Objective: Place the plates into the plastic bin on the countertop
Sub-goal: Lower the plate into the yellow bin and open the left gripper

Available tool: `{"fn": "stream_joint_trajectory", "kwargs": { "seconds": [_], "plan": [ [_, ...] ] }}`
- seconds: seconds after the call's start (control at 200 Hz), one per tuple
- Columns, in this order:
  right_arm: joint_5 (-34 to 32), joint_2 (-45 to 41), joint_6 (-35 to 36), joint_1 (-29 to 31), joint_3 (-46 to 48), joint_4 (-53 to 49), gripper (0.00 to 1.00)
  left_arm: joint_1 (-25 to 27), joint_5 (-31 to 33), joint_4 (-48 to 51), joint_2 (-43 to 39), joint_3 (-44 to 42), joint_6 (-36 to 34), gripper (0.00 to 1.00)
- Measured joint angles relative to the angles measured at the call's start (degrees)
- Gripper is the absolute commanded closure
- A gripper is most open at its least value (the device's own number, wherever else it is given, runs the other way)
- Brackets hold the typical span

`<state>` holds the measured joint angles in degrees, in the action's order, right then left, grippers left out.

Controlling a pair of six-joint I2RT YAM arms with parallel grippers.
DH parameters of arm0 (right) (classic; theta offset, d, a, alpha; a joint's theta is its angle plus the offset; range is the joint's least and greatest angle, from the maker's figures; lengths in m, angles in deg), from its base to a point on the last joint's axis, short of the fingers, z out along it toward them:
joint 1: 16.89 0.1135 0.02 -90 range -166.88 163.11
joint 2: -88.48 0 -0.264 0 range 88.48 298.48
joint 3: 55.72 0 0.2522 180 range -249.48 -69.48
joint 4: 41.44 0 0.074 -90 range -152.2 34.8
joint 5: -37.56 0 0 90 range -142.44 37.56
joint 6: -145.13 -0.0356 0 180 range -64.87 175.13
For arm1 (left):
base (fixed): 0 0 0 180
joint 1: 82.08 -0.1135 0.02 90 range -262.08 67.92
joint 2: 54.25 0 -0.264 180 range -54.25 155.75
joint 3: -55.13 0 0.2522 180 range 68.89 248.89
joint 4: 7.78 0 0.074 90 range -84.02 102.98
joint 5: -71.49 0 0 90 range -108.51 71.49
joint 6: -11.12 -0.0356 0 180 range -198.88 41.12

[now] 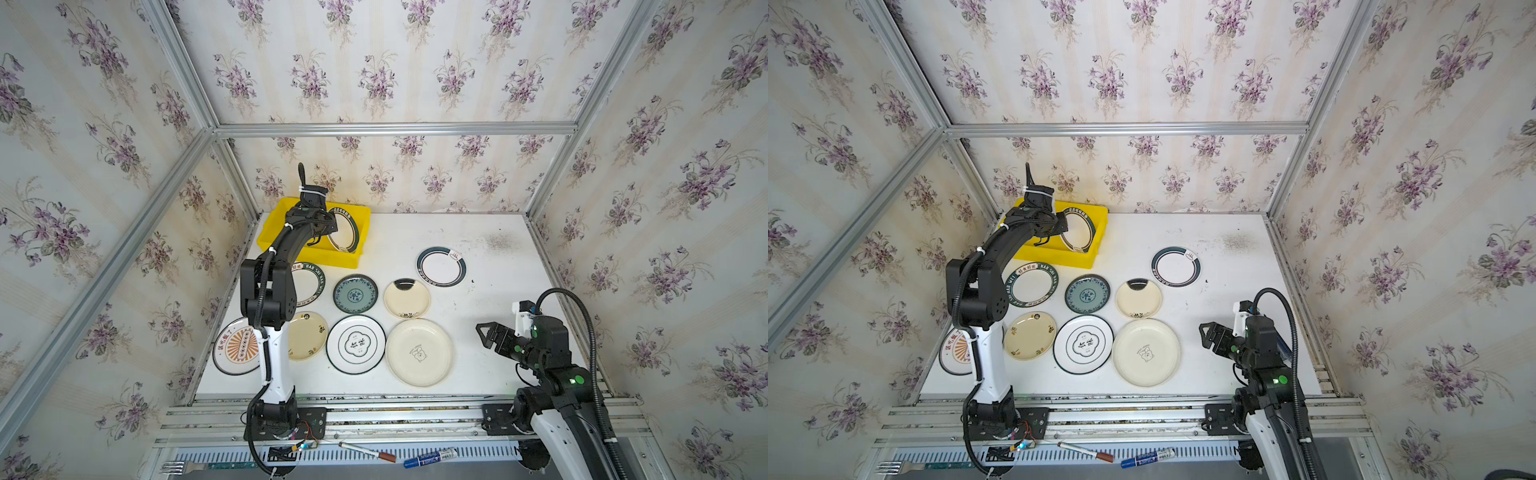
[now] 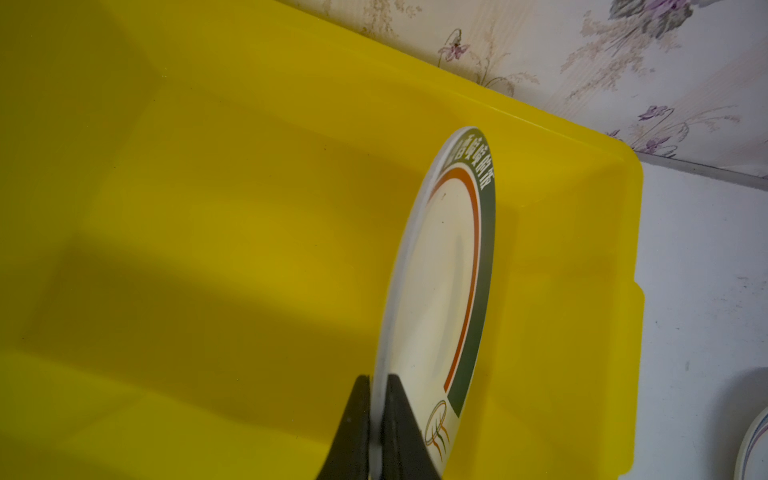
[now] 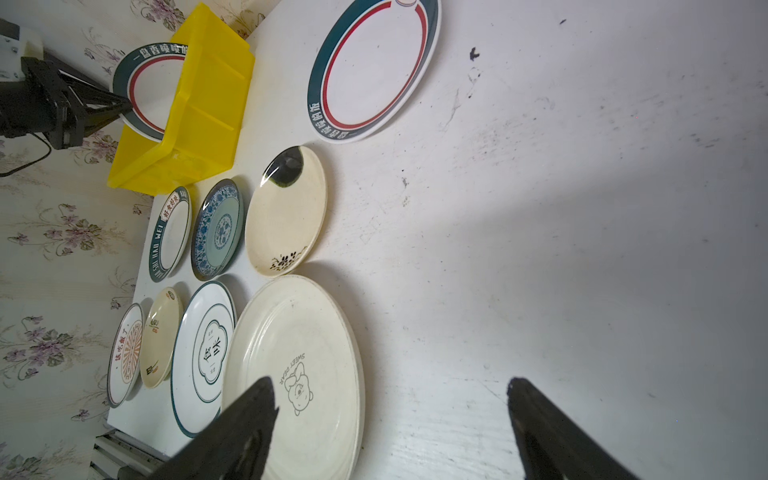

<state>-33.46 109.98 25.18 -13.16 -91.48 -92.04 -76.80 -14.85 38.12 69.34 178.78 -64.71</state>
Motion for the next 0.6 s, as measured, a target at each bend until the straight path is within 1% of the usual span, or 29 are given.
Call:
{"fn": "stream_joint_trajectory", "kwargs": {
  "seconds": [0.05,0.075,0.12,0.185,0.2,0.215,0.23,0.335,0.405,0.48,0.6],
  "plan": [
    [-0.4,0.0,0.0,0.0,0.1,-0.2,0.1,0.0,-0.1,0.0,0.3,0.1,-0.3,0.79],
    [-0.6,0.0,0.0,0.0,0.1,-0.2,0.1,0.0,-0.1,0.1,0.5,0.3,-0.5,0.76],
    [-0.7,0.0,0.0,0.0,0.1,-0.2,0.1,0.0,-0.3,0.1,0.8,0.4,-0.6,0.68],
    [-0.9,-0.1,0.0,0.0,0.1,-0.2,0.1,0.0,-0.6,0.3,1.3,0.5,-0.9,0.54],
    [-1.0,-0.1,0.0,0.0,0.1,-0.2,0.1,0.1,-0.7,0.3,1.4,0.5,-1.0,0.48],
    [-1.0,-0.1,0.0,0.0,0.1,-0.2,0.1,0.1,-0.8,0.4,1.5,0.5,-1.0,0.38],
    [-1.0,-0.1,0.0,0.0,0.1,-0.2,0.09,0.1,-0.8,0.4,1.5,0.5,-1.2,0.35],
    [-1.3,-0.4,0.0,0.0,0.1,-0.2,0.07,0.5,-1.1,0.5,1.1,0.5,-1.5,0.33],
    [-1.3,-0.5,0.0,0.0,0.1,-0.2,0.06,0.8,-1.1,0.5,0.2,0.5,-2.1,0.28],
    [-1.3,-0.6,-0.1,0.0,0.3,-0.3,0.04,1.2,-0.6,0.5,-1.0,0.8,-2.7,0.2],
    [-1.9,-0.6,-0.3,0.0,0.3,-0.4,0.02,1.5,0.0,0.4,-2.8,1.1,-3.6,0.14]
  ]
}}
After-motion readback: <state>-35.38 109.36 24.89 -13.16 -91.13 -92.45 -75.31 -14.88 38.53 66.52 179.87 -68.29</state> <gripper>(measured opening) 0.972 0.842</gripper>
